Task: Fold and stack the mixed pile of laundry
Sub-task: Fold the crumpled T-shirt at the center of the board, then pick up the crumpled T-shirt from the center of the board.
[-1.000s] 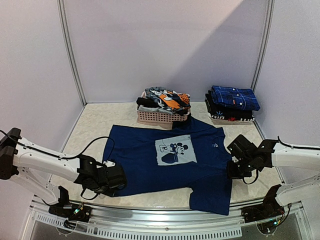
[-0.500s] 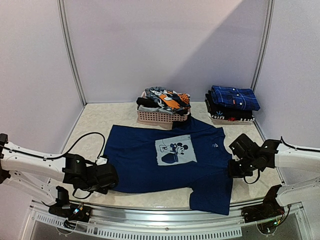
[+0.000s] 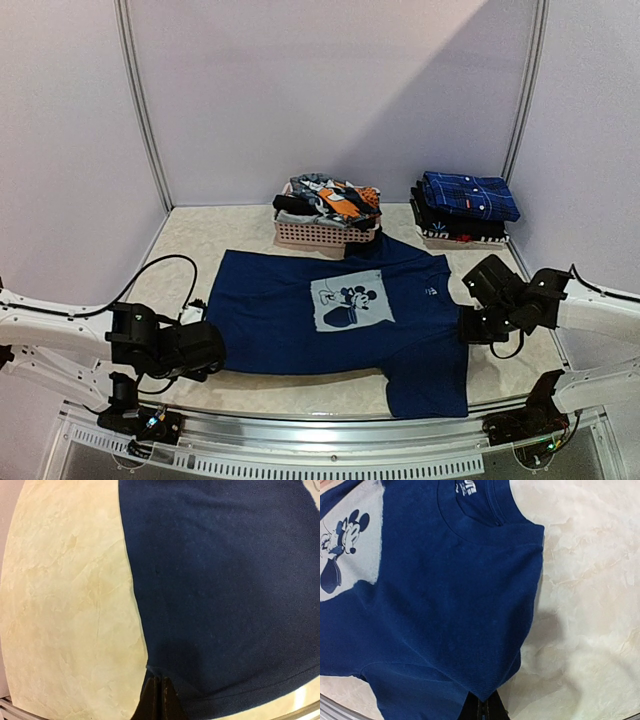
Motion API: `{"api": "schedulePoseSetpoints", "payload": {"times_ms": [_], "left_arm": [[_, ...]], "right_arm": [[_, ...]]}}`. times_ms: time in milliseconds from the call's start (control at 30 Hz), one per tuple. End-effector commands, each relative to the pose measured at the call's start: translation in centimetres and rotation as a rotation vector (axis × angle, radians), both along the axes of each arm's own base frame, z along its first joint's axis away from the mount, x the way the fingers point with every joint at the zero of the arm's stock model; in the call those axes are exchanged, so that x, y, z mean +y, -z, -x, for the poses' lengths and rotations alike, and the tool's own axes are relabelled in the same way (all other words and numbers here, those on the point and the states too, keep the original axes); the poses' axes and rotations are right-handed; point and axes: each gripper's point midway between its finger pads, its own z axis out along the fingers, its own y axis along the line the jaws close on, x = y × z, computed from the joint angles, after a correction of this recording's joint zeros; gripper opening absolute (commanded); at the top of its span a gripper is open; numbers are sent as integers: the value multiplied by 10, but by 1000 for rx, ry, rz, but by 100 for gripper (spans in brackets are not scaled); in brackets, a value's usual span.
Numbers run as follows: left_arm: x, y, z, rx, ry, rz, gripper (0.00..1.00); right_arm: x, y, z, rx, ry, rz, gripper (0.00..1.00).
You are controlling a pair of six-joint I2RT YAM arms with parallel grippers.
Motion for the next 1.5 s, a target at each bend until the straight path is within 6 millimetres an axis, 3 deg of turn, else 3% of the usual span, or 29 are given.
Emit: {"api": "schedulePoseSetpoints", "payload": {"times_ms": [0,200,467,833,1467], "left_arm": [[0,-11,-10,-49,-1,-22,0],[2,-10,-26,-57,-38,-28,0],[21,-8,-55,-43,-107,-72,0],[23,2,-94,-20,-155,-56,0],[24,10,-148,-9,-175,-140,0]], "right_arm": [[-1,-17,-14,-43,12,30,0],[8,-26,-32,-43,-16,63,0],[13,-19,-64,1,-25,79,0],[16,-15,-106,23,-26,83,0],[-8,17,-122,92,29,87,0]]}}
